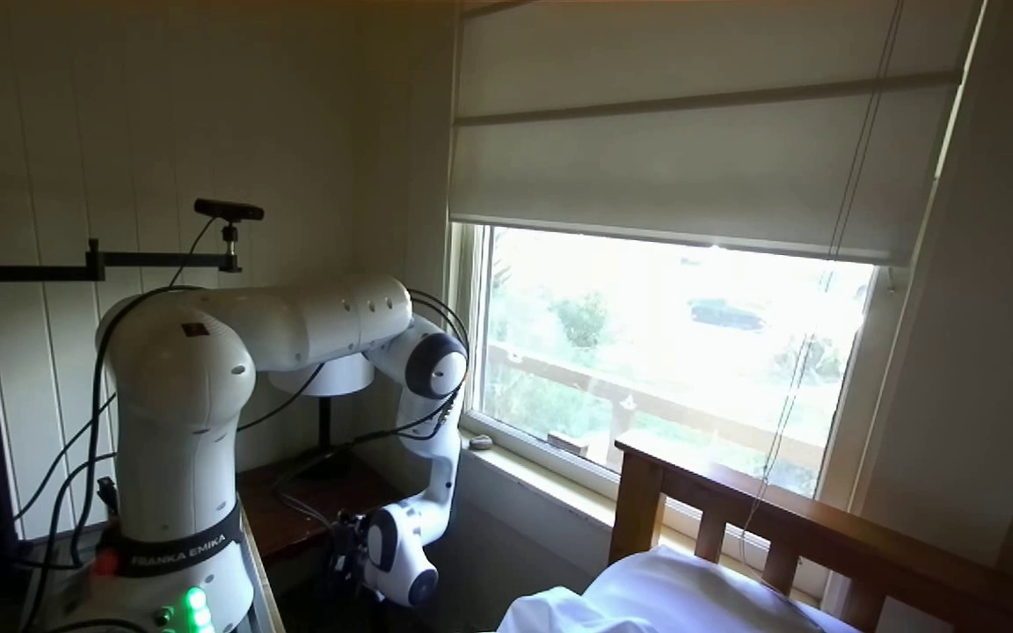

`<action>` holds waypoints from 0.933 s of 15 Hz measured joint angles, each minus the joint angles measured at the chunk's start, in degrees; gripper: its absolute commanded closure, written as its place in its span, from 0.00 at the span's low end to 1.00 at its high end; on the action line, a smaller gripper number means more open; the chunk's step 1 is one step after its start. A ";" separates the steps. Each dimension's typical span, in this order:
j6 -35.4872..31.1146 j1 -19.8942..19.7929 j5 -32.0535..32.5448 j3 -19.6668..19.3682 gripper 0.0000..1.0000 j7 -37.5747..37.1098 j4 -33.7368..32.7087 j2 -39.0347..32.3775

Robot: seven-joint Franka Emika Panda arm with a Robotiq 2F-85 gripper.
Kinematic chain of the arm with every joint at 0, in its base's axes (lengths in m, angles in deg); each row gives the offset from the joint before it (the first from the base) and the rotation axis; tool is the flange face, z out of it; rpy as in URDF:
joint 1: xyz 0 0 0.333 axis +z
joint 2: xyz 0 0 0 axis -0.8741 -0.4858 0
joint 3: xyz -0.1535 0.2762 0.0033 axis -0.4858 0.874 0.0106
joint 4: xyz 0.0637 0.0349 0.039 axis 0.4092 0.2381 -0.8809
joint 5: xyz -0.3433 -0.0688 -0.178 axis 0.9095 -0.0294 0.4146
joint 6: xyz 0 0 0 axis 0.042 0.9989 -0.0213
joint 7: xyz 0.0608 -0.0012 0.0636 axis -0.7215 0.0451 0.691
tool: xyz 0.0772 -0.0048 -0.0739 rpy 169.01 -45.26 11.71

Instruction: Move the brown table to the right

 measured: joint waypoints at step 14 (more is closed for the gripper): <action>4.47 8.61 -0.32 -0.32 0.00 -0.88 -5.48 -1.83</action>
